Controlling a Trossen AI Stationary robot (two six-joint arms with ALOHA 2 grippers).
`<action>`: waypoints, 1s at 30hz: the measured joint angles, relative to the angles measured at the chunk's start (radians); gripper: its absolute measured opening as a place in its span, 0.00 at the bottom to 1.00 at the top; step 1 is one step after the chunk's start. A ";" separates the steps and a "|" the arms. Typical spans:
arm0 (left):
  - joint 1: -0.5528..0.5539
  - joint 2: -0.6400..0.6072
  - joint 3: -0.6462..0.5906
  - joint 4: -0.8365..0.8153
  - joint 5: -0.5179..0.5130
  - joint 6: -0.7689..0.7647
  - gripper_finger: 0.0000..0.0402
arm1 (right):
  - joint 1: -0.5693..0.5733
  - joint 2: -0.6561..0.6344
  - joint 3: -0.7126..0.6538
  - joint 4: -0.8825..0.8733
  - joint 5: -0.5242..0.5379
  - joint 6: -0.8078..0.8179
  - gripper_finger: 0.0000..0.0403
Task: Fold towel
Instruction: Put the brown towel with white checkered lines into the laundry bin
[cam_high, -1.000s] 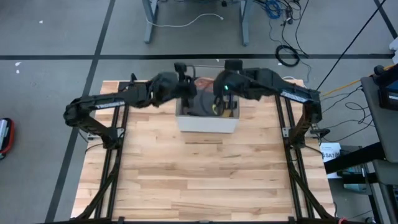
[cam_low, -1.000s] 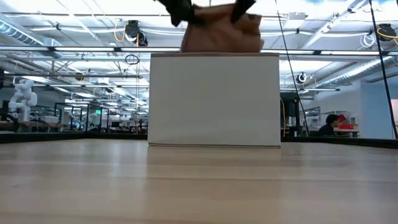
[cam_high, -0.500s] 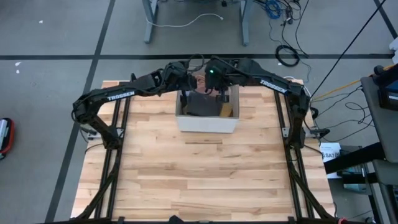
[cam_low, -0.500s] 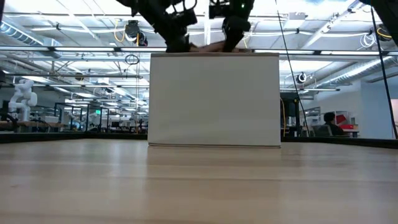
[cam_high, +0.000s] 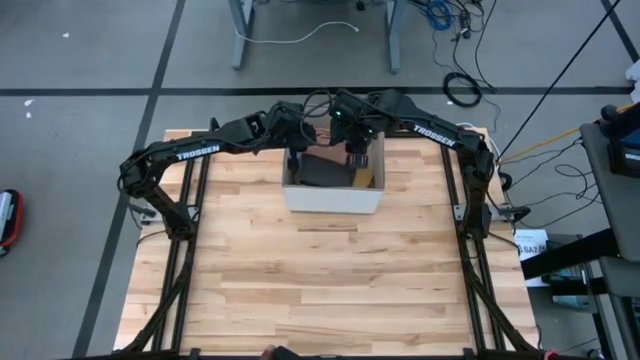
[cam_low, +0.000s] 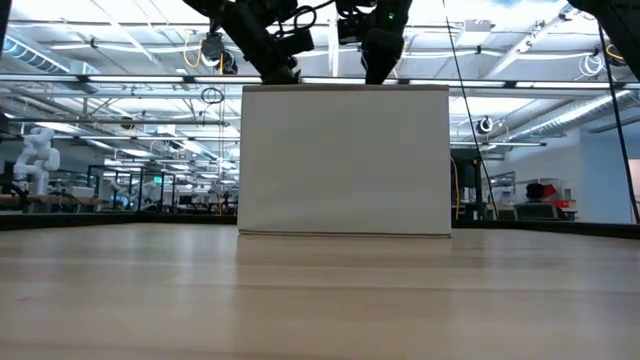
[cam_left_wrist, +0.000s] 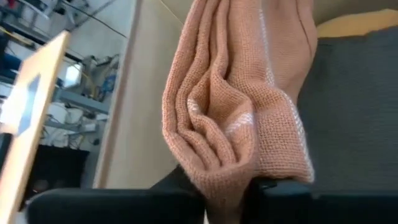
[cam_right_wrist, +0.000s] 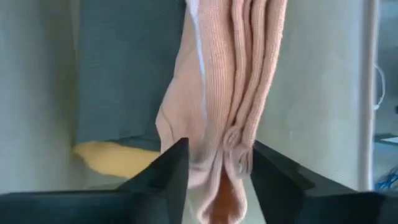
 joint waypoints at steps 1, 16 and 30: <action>0.000 0.000 0.000 -0.013 0.002 -0.006 0.15 | 0.000 0.000 0.000 -0.009 0.000 0.003 0.36; -0.001 0.000 0.000 -0.152 0.011 -0.082 0.42 | 0.000 0.000 0.000 -0.070 -0.056 0.035 0.55; -0.062 -0.003 0.095 -0.391 0.077 -0.187 0.45 | 0.000 0.000 0.000 -0.071 -0.068 0.040 0.55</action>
